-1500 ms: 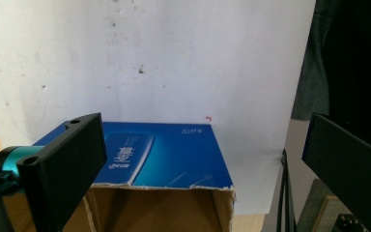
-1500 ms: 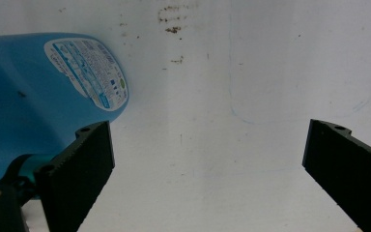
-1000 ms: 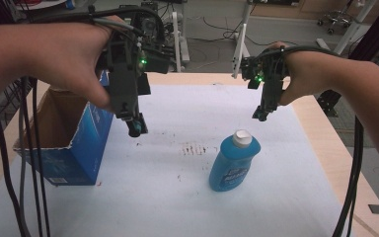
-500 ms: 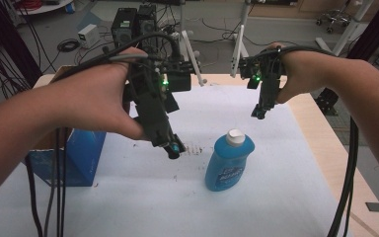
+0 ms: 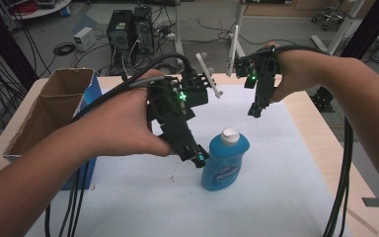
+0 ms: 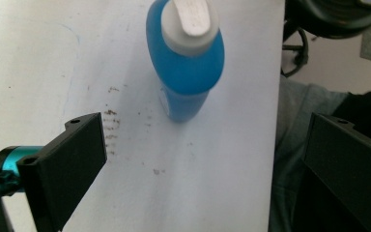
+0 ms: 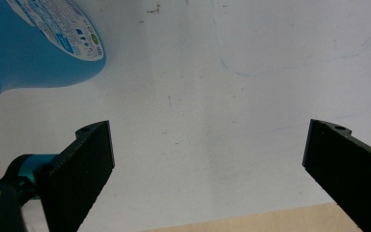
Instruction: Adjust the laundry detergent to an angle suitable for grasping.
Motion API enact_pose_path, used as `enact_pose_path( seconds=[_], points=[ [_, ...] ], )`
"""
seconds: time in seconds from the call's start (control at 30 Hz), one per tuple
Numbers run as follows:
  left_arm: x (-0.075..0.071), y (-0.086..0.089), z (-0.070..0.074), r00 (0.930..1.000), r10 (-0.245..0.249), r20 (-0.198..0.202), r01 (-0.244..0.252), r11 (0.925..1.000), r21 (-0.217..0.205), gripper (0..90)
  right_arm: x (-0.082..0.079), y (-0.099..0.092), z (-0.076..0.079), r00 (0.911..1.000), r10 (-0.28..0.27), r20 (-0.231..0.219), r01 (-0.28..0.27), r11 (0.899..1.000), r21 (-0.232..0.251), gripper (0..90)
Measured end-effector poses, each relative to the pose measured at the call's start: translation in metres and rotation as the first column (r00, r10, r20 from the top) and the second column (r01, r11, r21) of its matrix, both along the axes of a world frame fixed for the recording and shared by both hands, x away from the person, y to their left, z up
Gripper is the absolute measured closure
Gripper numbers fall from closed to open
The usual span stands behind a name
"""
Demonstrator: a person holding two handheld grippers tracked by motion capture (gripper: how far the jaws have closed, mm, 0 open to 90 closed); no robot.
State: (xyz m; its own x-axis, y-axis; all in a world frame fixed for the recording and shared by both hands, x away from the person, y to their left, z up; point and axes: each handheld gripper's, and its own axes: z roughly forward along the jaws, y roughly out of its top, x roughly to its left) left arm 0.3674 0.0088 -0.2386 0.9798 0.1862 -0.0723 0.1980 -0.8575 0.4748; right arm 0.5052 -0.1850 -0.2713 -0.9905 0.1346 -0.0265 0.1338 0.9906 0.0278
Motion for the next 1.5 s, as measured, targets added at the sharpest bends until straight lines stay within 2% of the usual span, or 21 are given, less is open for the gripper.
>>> enact_pose_path(
  seconds=[0.23,0.43,0.53,0.87,1.07,1.5],
  points=[
    [-0.004,-0.017,-0.019,0.9999,0.012,0.003,-0.012,0.9999,-0.012,1.7,0.003,-0.002,-0.004,0.9999,-0.010,-0.002,0.010,1.000,-0.014,3.3],
    [-0.003,-0.032,-0.030,0.9987,0.025,0.045,-0.025,0.9997,0.003,1.7,0.003,-0.001,-0.007,1.0000,-0.006,-0.006,0.006,1.000,-0.011,3.3],
    [-0.001,-0.037,-0.034,0.9982,0.028,0.053,-0.028,0.9996,0.009,1.7,0.002,0.000,-0.006,1.0000,-0.007,-0.003,0.007,1.000,-0.010,3.3],
    [0.001,-0.048,-0.041,0.9965,0.056,0.062,-0.057,0.9984,0.004,1.7,0.004,-0.002,-0.008,0.9999,-0.010,-0.005,0.009,1.000,-0.011,3.3],
    [0.000,-0.057,-0.046,0.9963,0.051,0.070,-0.052,0.9986,0.007,1.7,0.007,0.000,-0.010,1.0000,-0.007,-0.005,0.006,1.000,-0.009,3.3],
    [0.002,-0.070,-0.056,0.9917,0.086,0.095,-0.088,0.9961,0.012,1.7,0.005,0.003,-0.010,1.0000,-0.005,-0.002,0.005,1.000,-0.007,3.3]
  ],
)
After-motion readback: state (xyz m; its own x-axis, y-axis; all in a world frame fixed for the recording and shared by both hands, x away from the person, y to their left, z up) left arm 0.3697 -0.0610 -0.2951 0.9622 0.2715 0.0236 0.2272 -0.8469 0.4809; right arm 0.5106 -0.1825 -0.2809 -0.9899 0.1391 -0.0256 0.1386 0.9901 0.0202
